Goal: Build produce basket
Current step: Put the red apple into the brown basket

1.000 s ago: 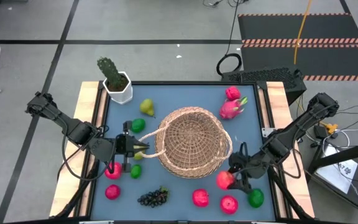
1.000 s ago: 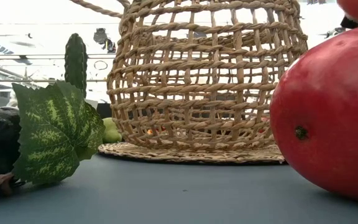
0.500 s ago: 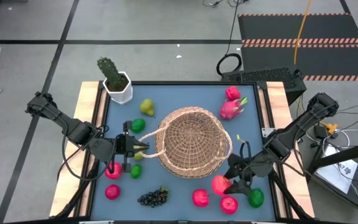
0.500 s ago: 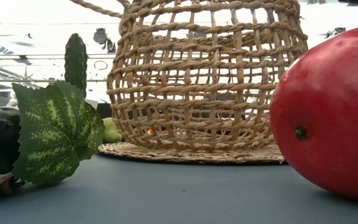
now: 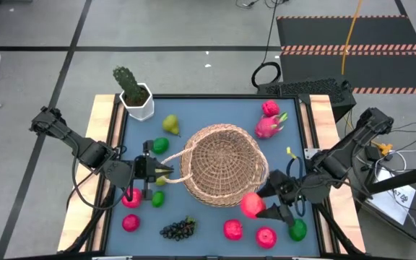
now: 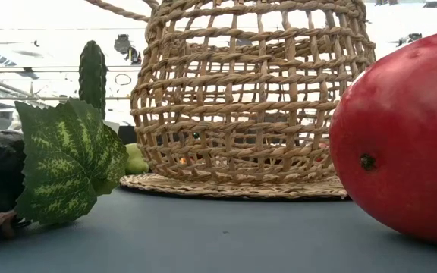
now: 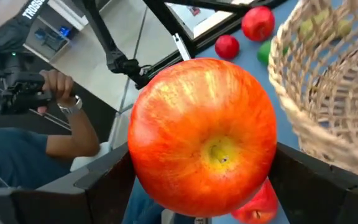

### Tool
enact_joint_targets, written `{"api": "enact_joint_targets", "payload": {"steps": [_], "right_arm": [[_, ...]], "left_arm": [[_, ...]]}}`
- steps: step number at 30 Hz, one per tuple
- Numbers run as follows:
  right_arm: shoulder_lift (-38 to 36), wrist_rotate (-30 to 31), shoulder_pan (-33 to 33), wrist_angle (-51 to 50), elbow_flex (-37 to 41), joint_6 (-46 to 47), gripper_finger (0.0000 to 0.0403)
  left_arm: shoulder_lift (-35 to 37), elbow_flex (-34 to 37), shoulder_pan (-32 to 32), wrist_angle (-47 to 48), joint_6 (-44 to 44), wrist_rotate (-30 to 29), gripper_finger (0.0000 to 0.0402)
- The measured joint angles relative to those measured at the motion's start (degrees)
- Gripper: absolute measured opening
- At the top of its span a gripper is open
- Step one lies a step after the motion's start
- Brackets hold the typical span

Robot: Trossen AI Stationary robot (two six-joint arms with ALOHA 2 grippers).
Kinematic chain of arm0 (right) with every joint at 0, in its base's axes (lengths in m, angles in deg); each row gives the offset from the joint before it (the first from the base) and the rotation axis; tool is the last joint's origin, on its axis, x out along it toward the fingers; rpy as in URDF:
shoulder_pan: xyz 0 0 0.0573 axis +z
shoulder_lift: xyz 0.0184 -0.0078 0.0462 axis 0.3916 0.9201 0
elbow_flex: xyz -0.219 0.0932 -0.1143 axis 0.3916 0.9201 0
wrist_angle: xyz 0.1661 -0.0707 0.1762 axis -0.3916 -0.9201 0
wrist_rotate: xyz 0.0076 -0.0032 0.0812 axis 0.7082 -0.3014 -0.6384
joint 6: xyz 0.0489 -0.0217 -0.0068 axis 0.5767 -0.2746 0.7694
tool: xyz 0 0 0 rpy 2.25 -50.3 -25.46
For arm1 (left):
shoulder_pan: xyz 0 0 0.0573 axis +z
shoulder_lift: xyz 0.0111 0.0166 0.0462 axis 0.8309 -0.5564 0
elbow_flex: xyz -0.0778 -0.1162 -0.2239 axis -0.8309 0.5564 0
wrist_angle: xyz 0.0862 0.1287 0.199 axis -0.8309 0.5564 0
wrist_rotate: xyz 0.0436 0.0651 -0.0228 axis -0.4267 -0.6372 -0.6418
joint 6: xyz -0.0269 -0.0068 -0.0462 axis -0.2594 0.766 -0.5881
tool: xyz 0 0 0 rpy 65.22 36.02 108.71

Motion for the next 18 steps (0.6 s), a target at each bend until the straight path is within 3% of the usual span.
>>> {"api": "enact_joint_targets", "payload": {"steps": [7,18], "right_arm": [[4.46,0.46,0.00,-1.33,-8.60,-7.23,0.0320],[11.65,4.12,-1.42,-12.73,-26.86,-21.73,0.0320]], "left_arm": [[0.00,0.00,0.00,-3.13,1.92,0.00,0.0031],[0.00,0.00,0.01,-6.07,3.40,0.00,0.0031]]}}
